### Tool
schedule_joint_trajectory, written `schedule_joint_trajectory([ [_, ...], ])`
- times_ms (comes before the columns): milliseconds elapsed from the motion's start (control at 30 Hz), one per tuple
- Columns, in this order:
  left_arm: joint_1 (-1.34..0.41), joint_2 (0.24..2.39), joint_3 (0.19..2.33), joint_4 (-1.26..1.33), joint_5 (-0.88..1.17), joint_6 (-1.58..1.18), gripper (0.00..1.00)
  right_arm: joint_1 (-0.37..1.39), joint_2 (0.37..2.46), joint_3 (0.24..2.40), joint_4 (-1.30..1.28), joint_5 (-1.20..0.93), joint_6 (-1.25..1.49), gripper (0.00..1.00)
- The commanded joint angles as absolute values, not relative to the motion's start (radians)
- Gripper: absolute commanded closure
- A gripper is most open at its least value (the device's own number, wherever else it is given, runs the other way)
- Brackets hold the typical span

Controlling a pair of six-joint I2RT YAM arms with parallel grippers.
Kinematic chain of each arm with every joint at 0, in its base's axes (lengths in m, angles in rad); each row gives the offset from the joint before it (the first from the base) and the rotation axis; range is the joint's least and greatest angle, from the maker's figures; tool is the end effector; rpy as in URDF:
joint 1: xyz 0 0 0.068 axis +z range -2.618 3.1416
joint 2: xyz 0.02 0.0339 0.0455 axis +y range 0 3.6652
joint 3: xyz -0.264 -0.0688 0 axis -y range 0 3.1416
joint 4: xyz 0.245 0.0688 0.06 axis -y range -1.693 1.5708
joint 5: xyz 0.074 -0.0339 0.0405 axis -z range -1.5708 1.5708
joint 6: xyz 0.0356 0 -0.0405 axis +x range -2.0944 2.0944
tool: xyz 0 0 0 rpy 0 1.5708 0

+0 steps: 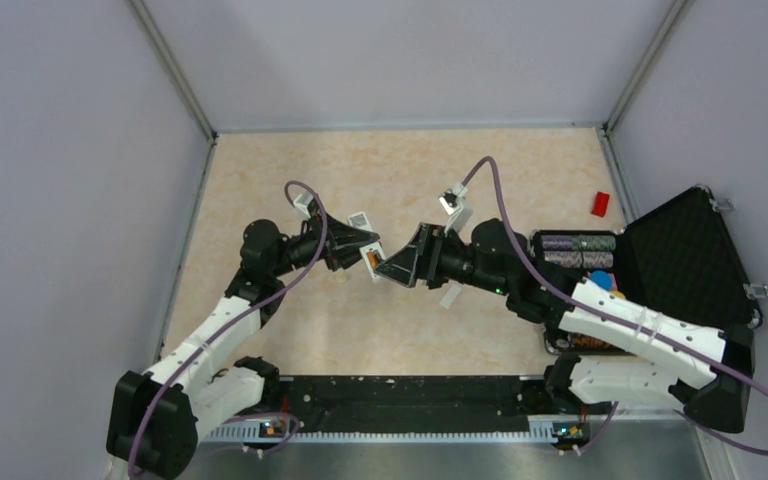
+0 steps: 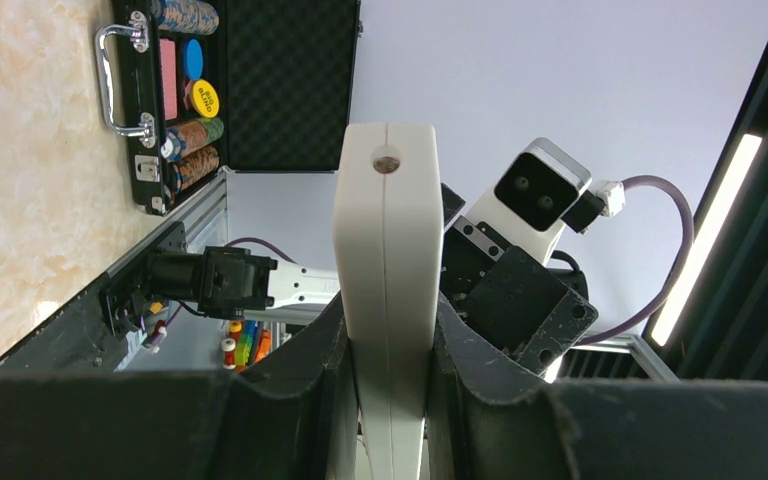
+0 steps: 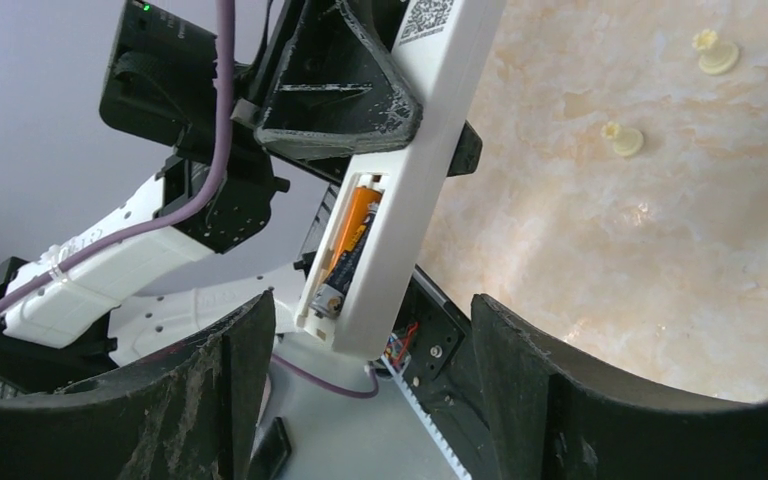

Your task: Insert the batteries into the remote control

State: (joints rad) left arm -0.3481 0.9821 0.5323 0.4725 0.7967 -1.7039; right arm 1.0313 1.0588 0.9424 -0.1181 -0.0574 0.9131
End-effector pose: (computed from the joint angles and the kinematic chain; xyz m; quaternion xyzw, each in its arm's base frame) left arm 0.1972 -0.0986 0.2828 -0.1880 0.6758 -0.7042 0.1097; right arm 0.1254 0.2134 0.3493 -0.0641 0.7822 0.5243 0.3303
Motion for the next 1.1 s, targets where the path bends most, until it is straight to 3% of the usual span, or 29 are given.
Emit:
schedule_joint_trajectory([
  [0, -0.35, 0.963, 0.529, 0.558, 0.81, -1.705, 1.0, 1.033, 1.001, 0.953, -0.067, -0.065, 0.921, 0.29],
  [200, -0.351, 0.963, 0.529, 0.559, 0.808, -1.705, 1.0, 1.032, 0.979, 0.935, -0.087, -0.046, 0.93, 0.31],
  [467, -0.351, 0.955, 0.528, 0.558, 0.808, -1.707, 1.0, 1.032, 0.996, 0.928, -0.107, -0.028, 0.929, 0.44],
  [1067, -0.351, 0.947, 0.528, 0.555, 0.813, -1.708, 1.0, 1.022, 1.043, 0.938, -0.092, -0.047, 0.963, 0.58],
])
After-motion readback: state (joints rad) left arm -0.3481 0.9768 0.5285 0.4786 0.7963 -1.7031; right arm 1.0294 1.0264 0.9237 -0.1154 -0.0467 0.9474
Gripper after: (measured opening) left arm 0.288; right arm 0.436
